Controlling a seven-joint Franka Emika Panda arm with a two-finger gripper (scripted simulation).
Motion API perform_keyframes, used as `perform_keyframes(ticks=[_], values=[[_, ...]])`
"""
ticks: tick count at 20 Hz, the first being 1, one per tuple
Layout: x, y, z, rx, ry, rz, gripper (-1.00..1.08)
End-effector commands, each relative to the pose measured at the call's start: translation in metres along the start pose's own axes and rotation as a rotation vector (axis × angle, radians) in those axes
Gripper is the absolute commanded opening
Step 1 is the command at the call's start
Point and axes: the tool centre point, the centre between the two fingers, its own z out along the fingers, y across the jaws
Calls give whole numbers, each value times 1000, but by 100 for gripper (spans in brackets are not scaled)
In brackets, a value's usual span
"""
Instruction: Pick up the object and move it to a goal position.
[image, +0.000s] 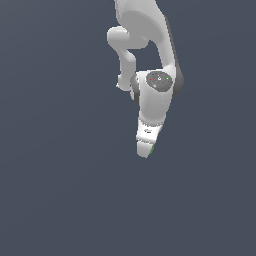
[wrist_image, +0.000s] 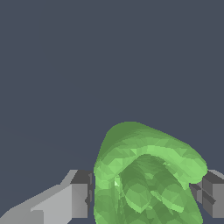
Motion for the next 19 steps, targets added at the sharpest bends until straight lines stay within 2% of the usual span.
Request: perform_keyframes(ticks=[1, 9, 19], values=[[11, 7, -18, 0, 0, 0, -100], [37, 26, -59, 0, 0, 0, -100], [47, 34, -74, 0, -1, 0, -100]])
